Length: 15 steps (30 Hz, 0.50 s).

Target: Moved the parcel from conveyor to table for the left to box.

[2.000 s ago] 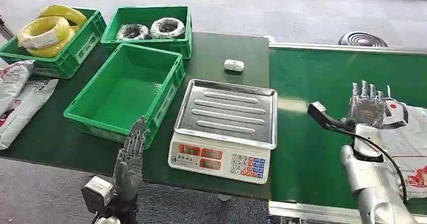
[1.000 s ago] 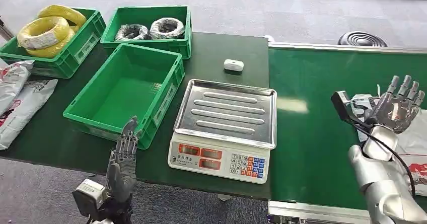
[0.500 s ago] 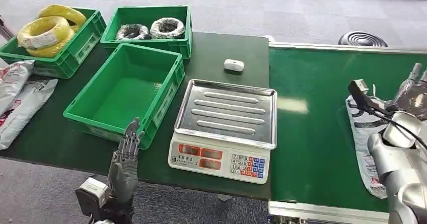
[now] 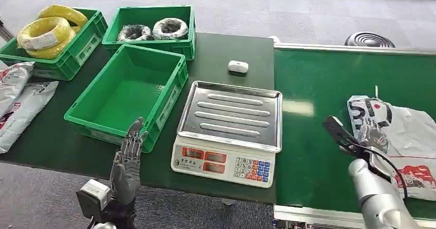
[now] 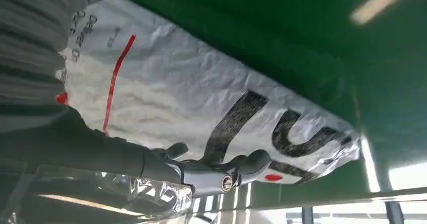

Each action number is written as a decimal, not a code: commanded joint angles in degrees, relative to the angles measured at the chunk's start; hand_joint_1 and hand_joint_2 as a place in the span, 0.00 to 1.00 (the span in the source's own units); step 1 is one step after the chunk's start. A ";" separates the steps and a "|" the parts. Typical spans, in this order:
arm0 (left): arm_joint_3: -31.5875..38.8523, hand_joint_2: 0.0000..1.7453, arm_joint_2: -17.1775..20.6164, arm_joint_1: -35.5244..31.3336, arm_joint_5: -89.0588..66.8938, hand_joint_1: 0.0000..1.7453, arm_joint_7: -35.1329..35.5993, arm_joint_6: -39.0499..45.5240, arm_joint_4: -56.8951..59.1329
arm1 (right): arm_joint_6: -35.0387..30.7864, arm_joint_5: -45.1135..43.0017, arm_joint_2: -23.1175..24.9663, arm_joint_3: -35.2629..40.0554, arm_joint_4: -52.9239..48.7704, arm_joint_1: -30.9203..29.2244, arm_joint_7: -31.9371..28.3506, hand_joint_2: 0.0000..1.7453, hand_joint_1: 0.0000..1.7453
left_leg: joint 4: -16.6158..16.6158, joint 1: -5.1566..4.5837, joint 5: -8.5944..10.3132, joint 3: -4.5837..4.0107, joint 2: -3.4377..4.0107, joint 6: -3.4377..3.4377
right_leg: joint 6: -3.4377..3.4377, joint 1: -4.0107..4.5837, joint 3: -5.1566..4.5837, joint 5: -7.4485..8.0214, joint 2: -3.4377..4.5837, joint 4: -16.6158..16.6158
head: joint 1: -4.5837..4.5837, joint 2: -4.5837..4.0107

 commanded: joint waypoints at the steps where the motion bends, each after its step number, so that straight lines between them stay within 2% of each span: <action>1: 2.76 0.00 -0.35 1.06 -0.64 0.00 0.39 -0.29 -0.43 | 3.67 -1.95 8.54 -5.99 -8.51 2.94 -4.25 1.00 0.00 | -0.10 0.00 -0.03 0.16 0.19 -0.01 | -0.04 -0.01 0.07 0.05 0.30 -0.09 | 0.00 0.00; 5: 3.35 0.00 -0.47 -0.15 -0.94 0.00 0.84 0.03 -0.92 | 3.28 -0.06 9.29 -4.82 -9.23 2.88 -2.08 1.00 0.00 | -0.09 -0.01 -0.01 0.13 0.14 -0.01 | -0.05 -0.01 0.05 0.04 0.28 -0.07 | 0.00 0.00; 9: 4.15 0.00 -0.68 1.61 -0.80 0.00 1.29 0.43 -2.88 | -3.97 10.07 8.39 -2.08 -9.50 1.01 11.62 1.00 0.00 | -0.03 -0.02 -0.01 0.06 0.13 0.00 | -0.03 -0.03 -0.02 0.03 0.21 -0.01 | -0.02 0.00; 10: 4.06 0.00 -0.72 2.01 -0.80 0.00 1.29 0.44 -3.09 | -3.72 10.05 8.20 -2.32 -9.74 0.79 11.60 1.00 0.00 | -0.04 -0.05 -0.03 0.08 0.19 0.01 | -0.03 -0.06 -0.03 0.04 0.30 -0.01 | -0.02 0.00; 11: 4.01 0.00 -0.87 2.47 -0.94 0.00 1.39 0.57 -3.68 | -5.74 15.76 7.59 -1.51 -11.49 1.25 17.86 1.00 0.00 | -0.03 -0.04 -0.01 0.05 0.11 0.01 | -0.02 -0.04 -0.02 0.03 0.20 -0.01 | 0.00 0.00; 14: 3.70 0.00 -1.04 2.63 -1.09 0.00 1.53 0.59 -4.20 | -0.77 20.69 4.80 1.91 -10.83 -0.30 24.36 1.00 0.00 | -0.02 -0.05 -0.04 0.05 0.14 0.02 | -0.02 -0.05 -0.03 0.03 0.27 -0.01 | 0.00 0.00; 15: 3.69 0.00 -0.84 1.97 -1.09 0.00 1.54 0.61 -3.85 | 1.53 20.69 4.16 1.37 -8.49 -1.81 23.44 1.00 0.00 | 0.00 -0.07 -0.02 0.01 0.12 0.02 | -0.01 -0.07 -0.06 0.02 0.19 0.02 | -0.02 0.00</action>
